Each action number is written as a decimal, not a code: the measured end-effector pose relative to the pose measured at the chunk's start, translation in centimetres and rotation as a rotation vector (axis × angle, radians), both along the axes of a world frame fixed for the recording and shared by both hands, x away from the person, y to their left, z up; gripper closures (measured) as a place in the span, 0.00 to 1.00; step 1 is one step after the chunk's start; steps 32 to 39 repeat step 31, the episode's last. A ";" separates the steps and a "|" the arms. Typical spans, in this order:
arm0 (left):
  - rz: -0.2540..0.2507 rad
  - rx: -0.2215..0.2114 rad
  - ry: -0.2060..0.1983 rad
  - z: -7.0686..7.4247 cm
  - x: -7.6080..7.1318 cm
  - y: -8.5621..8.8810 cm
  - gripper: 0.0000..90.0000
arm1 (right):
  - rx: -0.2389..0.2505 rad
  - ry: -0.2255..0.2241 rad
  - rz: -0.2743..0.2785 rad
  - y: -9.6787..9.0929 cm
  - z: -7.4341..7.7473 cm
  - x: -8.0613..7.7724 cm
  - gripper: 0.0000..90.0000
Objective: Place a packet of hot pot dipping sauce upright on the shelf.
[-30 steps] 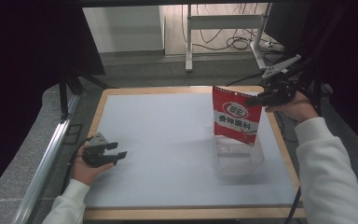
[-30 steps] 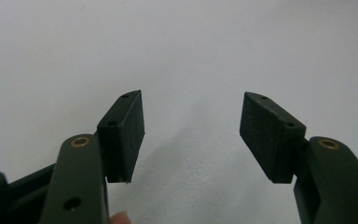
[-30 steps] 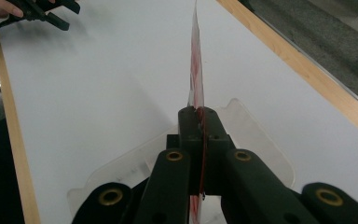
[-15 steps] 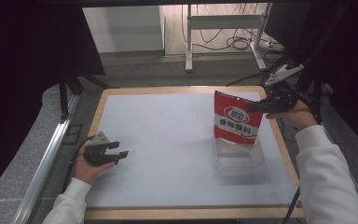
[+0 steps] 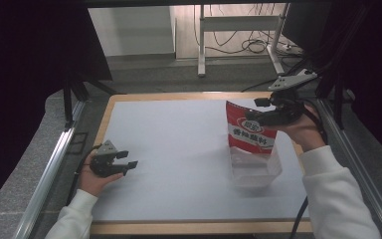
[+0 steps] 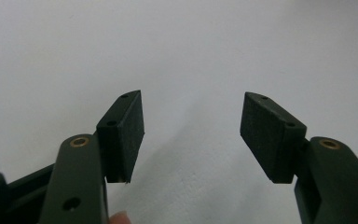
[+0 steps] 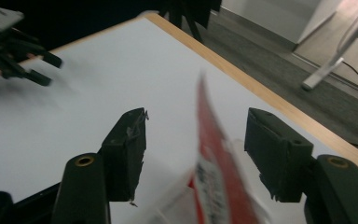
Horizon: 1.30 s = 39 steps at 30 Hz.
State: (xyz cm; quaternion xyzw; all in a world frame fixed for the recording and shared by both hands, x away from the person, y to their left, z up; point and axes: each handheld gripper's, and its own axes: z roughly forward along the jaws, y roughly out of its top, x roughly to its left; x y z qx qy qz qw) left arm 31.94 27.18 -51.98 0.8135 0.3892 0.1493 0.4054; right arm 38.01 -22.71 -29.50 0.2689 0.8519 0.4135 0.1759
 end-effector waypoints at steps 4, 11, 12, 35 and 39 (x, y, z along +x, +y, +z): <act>-0.005 -0.002 0.000 0.0 0.0 0.0 0.44 | 0.029 0.005 0.035 1.8 -0.3 -1.4 0.38; -0.012 -0.002 0.005 -0.1 -0.1 -0.3 0.44 | 0.065 0.029 0.106 4.5 -3.0 -3.5 0.33; -0.013 -0.003 0.005 -0.1 -0.1 -0.3 0.44 | 0.069 0.037 0.113 4.8 -3.6 -3.8 0.32; -0.015 -0.002 0.002 -0.2 -0.4 -0.9 0.42 | 0.112 0.092 0.105 7.5 -11.4 -5.8 0.27; -0.015 -0.002 0.002 -0.2 -0.4 -0.9 0.42 | 0.112 0.092 0.105 7.5 -11.4 -5.8 0.27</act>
